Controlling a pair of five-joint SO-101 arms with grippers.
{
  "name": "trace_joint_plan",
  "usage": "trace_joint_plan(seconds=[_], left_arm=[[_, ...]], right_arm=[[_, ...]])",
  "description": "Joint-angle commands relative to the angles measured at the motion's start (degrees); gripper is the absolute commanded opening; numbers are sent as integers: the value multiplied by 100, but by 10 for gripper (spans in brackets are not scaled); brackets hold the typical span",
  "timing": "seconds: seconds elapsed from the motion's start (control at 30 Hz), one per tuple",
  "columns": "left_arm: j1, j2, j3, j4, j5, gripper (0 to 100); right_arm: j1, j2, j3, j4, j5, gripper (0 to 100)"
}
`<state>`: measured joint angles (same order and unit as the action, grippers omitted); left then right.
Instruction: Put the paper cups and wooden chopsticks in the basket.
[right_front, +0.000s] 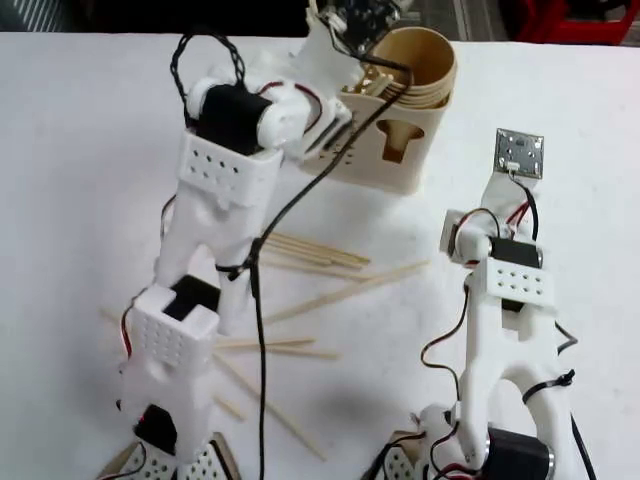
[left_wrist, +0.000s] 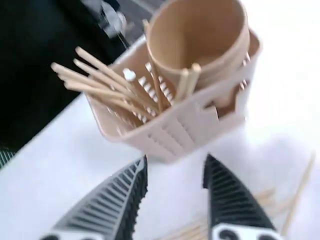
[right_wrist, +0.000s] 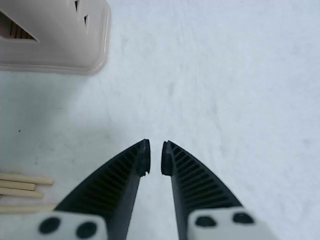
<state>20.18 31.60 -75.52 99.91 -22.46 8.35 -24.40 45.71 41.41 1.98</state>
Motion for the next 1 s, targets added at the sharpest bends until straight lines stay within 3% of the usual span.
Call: trace_joint_plan(seconds=[0.0, 0.3, 0.6, 0.97], left_arm=[[-31, -418, 290, 264, -422, 229], [163, -426, 2409, 237, -1758, 226], [259, -365, 3508, -26, -1899, 225], [163, -374, 5222, -1503, -2242, 186]], right_arm=[[13, -4, -44, -75, -9, 53], [13, -4, -44, -75, -9, 53], [22, -4, -62, -75, -9, 53], [31, -4, -62, -75, 0, 53]])
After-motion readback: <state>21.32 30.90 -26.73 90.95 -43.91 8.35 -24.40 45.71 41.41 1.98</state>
